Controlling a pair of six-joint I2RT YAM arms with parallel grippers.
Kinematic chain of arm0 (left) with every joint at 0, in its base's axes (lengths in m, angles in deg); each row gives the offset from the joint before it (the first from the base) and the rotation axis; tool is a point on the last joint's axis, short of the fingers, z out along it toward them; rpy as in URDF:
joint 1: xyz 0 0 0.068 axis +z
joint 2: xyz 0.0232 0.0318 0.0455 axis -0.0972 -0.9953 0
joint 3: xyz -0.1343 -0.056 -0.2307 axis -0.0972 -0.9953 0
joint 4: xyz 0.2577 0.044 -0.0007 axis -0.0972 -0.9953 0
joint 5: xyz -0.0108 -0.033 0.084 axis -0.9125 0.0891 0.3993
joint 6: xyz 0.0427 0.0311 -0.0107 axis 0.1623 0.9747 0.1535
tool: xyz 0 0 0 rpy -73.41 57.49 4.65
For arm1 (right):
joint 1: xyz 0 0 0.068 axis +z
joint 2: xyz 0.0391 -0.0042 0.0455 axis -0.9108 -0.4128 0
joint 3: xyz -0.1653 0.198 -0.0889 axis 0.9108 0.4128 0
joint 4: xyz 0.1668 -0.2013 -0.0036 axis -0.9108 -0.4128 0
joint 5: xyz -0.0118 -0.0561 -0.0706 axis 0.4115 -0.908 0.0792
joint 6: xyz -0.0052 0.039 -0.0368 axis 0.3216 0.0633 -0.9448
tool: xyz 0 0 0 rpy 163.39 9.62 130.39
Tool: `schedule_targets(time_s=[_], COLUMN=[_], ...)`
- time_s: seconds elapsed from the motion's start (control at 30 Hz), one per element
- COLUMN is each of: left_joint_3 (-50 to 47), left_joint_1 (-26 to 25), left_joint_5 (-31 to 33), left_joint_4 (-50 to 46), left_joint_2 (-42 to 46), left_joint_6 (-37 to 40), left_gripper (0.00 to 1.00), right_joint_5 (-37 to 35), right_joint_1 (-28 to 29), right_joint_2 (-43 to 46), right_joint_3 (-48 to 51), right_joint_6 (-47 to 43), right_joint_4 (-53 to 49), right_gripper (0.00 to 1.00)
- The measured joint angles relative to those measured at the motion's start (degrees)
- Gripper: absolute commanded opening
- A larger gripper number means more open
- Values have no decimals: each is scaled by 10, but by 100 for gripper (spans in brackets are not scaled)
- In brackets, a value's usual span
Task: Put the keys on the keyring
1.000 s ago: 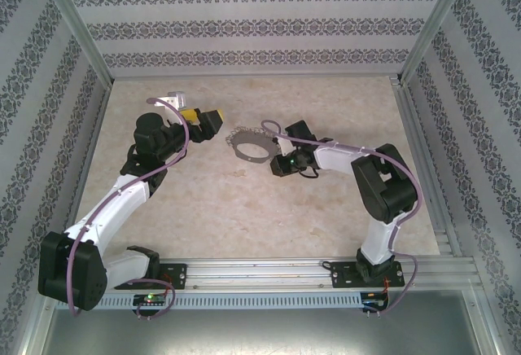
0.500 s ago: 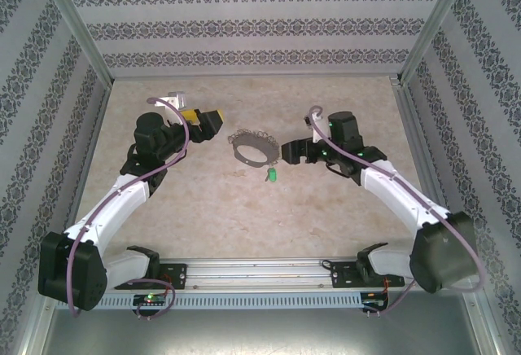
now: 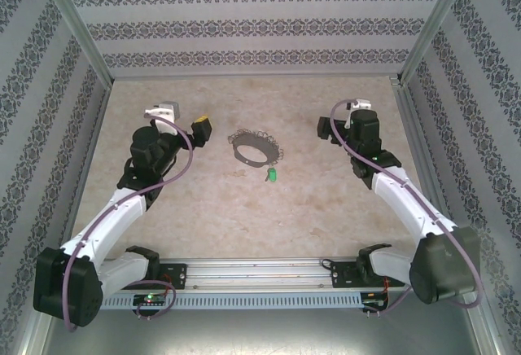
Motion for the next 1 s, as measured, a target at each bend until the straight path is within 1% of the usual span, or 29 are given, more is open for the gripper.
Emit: schedule_targets(time_s=[0.13,0.33,0.43,0.53,0.63,0.73,0.83,0.87,0.93,1.0], left_joint_3=[-55,-129,-163,-194,-217,-219,-219,-219,-215,-188], left_joint_1=[8,43,57,66,72,84,89,89,89,93], left_joint_5=[69,127,141,145,138,117,98,96,94,92], left_joint_4=[16,47,90,152,222,278,367,378,367,342], left_joint_2=[0,-13,-55,-117,-176,-219,-284,-299,-303,-303], left_joint_6=[72,104,113,119,123,127,130,130,129,126], left_gripper=[100,100,100,100,100,100,100,100,100,100], right_joint_5=[-59,-105,-122,-125,-123,-108,-77,-58,-29,4], right_joint_1=[-10,-37,-46,-48,-48,-51,-57,-63,-76,-92], right_joint_2=[-29,-57,-73,-90,-108,-119,-141,-147,-167,-179], right_joint_3=[39,67,83,113,152,184,217,226,238,236], right_joint_6=[-36,-82,-98,-108,-120,-133,-144,-147,-149,-149], right_joint_4=[55,109,138,177,232,289,384,400,446,450], right_gripper=[98,98,98,98,97,98,98,97,97,98])
